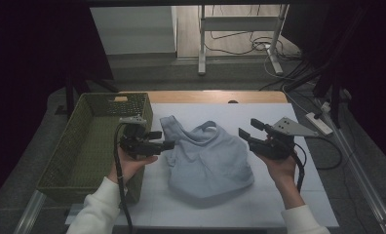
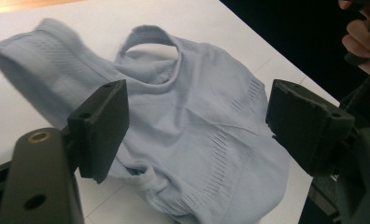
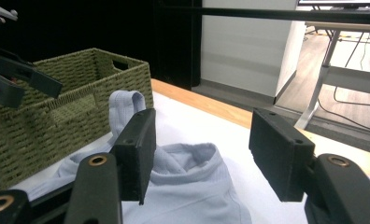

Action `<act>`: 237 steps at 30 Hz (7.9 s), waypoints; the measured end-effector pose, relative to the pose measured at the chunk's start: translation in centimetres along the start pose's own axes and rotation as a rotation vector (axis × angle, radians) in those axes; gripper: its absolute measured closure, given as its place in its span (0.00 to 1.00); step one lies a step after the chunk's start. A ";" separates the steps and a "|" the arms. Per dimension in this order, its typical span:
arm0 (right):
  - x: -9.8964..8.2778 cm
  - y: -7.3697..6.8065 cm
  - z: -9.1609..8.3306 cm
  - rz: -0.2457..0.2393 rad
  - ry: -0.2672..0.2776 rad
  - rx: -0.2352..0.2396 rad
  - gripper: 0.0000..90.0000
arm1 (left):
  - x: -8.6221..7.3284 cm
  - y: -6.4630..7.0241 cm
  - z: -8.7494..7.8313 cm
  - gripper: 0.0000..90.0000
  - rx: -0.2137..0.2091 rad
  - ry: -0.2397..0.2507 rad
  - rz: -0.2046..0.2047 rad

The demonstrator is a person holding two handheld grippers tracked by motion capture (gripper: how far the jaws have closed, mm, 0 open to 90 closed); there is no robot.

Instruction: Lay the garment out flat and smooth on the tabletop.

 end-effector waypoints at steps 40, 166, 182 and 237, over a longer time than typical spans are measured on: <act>-11.4 0.3 2.4 0.067 -0.369 0.081 0.42 | -1.3 1.4 0.7 0.27 -0.039 0.013 0.049; -11.6 2.8 -0.6 0.047 -0.382 -0.047 0.47 | -1.8 2.3 1.4 0.27 -0.071 0.007 0.064; -12.6 6.4 4.2 0.083 -0.397 -0.055 0.50 | -1.9 2.0 1.3 0.27 -0.065 0.008 0.061; -14.0 4.1 9.4 0.017 -0.438 0.063 0.96 | -2.1 2.0 1.5 0.27 -0.051 -0.002 0.074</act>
Point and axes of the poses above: each handheld gripper's, and its own axes: z roughly forward along the jaws, x roughly out of its top, y roughly to its right, the point moved 7 cm from there along z, roughly forward along the jaws, and after that the axes turned 14 degrees about -z, right-handed, at the moved point
